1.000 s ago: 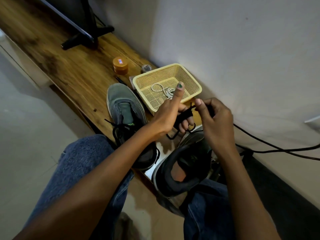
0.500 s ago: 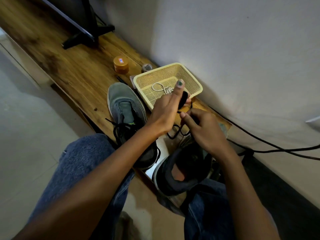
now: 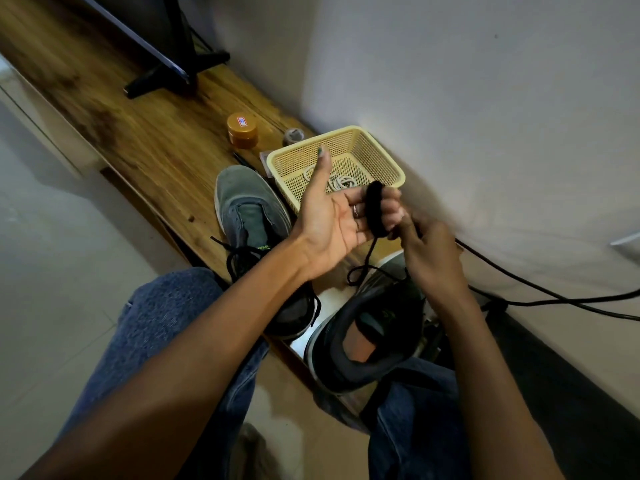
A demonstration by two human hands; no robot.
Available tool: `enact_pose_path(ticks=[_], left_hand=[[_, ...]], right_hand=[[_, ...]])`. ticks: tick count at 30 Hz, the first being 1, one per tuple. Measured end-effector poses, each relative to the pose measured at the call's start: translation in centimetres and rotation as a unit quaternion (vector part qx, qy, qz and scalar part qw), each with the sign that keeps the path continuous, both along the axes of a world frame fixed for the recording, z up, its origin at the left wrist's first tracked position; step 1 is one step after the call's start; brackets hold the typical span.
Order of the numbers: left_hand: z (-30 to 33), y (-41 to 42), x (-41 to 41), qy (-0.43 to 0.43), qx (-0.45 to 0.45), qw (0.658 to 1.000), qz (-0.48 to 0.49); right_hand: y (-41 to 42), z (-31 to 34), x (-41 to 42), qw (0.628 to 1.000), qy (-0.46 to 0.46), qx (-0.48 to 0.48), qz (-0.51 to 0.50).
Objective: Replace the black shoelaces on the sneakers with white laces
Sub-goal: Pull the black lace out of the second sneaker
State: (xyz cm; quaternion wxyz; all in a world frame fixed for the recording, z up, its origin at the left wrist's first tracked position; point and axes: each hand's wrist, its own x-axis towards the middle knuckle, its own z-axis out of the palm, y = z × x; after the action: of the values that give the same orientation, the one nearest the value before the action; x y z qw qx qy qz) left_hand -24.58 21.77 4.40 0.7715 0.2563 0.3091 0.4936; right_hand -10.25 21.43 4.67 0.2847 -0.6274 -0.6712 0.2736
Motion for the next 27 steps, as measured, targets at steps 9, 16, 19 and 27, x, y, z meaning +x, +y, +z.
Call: enact_pose_path(ticks=[9, 16, 19, 27], left_hand=[[0.0, 0.3, 0.3, 0.241, 0.088, 0.962, 0.099], [-0.4, -0.2, 0.3, 0.469, 0.127, 0.874, -0.013], [-0.2, 0.0, 0.3, 0.384, 0.079, 0.919, -0.047], [0.0, 0.2, -0.3, 0.054, -0.023, 0.997, 0.054]], right_hand=[[-0.9, 0.1, -0.9, 0.989, -0.003, -0.045, 0.138], [-0.7, 0.6, -0.7, 0.994, 0.098, 0.051, 0.009], [-0.5, 0.5, -0.5, 0.993, 0.083, 0.077, -0.041], [-0.1, -0.4, -0.2, 0.998, -0.006, -0.048, 0.050]])
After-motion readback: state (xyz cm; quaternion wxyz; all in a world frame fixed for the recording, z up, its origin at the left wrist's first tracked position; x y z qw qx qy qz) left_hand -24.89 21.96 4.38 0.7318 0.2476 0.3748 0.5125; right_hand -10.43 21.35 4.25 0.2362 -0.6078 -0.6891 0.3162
